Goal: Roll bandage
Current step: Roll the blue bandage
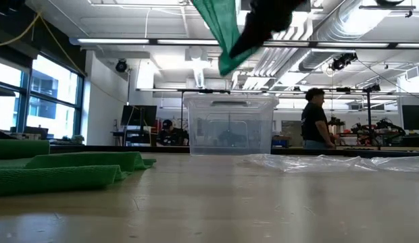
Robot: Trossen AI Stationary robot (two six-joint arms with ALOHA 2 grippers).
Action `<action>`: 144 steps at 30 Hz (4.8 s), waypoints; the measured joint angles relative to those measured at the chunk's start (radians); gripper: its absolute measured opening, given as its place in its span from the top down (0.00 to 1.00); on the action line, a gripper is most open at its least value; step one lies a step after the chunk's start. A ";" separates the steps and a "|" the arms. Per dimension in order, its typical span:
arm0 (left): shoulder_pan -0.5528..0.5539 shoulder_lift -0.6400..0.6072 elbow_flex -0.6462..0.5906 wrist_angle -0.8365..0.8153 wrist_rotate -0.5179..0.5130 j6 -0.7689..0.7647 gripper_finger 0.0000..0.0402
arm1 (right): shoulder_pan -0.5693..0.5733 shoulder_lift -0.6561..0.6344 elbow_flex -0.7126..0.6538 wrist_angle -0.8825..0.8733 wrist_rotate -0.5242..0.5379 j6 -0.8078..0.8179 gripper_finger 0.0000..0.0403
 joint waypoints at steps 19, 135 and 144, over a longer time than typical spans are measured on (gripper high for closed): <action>0.033 -0.080 0.001 0.000 -0.726 0.090 1.00 | 0.286 0.169 -0.094 0.485 0.022 0.117 1.00; 0.008 -0.050 0.001 -0.146 -0.192 -0.075 1.00 | 0.096 0.045 -0.038 0.468 -0.509 0.321 0.51; 0.008 -0.050 0.001 -0.156 -0.193 -0.077 1.00 | 0.028 0.044 0.001 0.452 -0.628 0.290 0.38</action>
